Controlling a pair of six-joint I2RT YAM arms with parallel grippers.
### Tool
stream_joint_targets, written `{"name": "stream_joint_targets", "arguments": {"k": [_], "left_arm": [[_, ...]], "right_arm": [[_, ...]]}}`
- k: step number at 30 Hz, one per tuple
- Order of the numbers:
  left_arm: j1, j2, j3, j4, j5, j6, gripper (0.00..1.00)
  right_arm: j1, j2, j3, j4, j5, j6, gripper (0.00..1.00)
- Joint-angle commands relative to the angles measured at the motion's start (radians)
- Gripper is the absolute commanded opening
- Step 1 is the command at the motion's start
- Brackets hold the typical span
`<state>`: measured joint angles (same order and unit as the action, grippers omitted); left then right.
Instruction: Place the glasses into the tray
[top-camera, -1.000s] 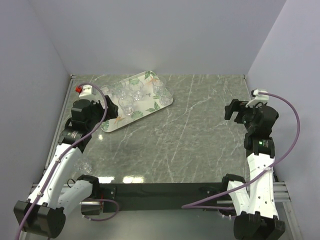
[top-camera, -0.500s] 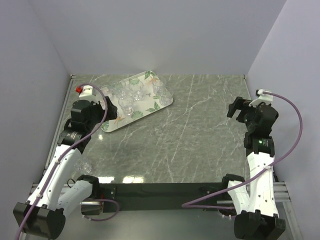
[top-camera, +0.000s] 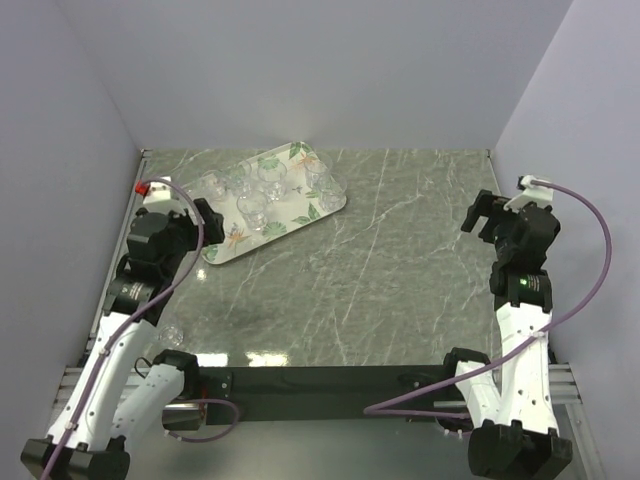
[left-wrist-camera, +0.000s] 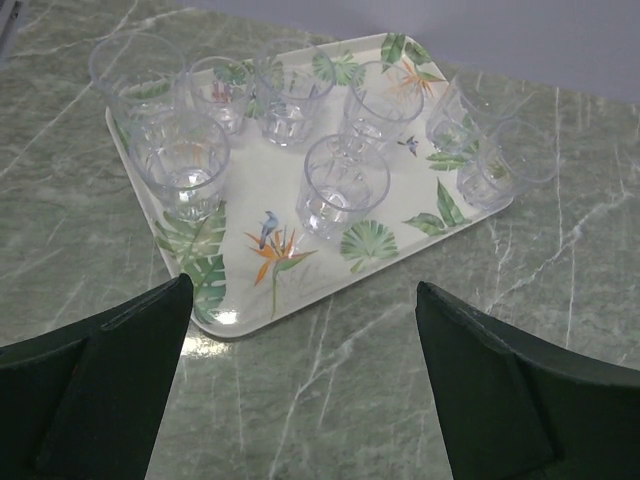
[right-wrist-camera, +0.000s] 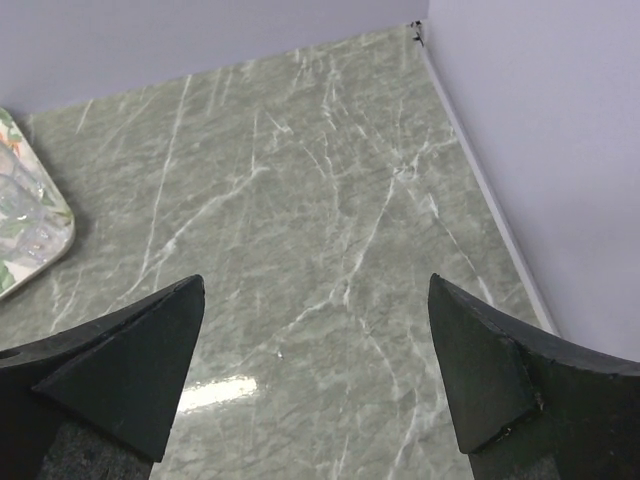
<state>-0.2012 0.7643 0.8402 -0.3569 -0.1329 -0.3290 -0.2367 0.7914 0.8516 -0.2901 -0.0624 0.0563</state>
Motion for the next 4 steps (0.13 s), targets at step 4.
{"name": "stream_joint_targets", "arguments": {"k": [4], "left_arm": [[0.003,-0.046,-0.024,0.049,-0.023,0.016,0.99]], "right_arm": [[-0.006,-0.015,0.044,-0.006,-0.023,-0.047,1.00]]}}
